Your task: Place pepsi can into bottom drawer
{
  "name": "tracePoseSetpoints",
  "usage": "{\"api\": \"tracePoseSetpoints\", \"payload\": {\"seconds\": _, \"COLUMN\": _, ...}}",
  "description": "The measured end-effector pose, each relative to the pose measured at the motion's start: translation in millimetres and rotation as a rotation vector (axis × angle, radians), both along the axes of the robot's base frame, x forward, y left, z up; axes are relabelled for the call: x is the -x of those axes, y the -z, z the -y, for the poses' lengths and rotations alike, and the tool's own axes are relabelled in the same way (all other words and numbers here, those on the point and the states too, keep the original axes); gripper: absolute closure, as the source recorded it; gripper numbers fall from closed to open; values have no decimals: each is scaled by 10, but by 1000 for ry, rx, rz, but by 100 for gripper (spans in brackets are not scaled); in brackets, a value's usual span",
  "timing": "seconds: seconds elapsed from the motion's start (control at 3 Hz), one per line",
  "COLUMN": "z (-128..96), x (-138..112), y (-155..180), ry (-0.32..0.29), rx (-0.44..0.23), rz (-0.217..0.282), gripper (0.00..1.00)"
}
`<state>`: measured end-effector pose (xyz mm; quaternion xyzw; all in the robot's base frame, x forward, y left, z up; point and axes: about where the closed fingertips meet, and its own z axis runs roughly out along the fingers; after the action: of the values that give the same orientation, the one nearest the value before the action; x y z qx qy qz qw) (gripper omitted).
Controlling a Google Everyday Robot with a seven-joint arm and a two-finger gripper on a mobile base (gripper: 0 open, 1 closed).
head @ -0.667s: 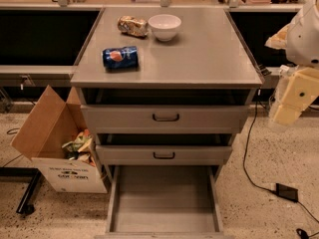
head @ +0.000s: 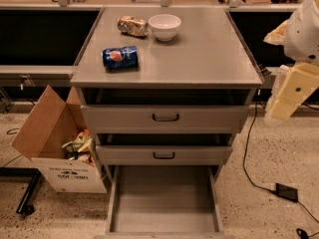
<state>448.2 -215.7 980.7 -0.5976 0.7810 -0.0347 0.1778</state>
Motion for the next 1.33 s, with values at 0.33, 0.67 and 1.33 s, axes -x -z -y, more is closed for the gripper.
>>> {"api": "tracePoseSetpoints", "payload": {"seconds": 0.33, "z": -90, "x": -307, "y": 6, "ry": -9, "rx": -49, "rz": 25, "gripper": 0}}
{"api": "tracePoseSetpoints", "payload": {"seconds": 0.67, "z": -316, "x": -702, "y": 64, "ry": -49, "rx": -104, "rz": 30, "gripper": 0}}
{"api": "tracePoseSetpoints", "payload": {"seconds": 1.33, "z": -832, "x": -1438, "y": 191, "ry": -136, "rx": -211, "rz": 35, "gripper": 0}}
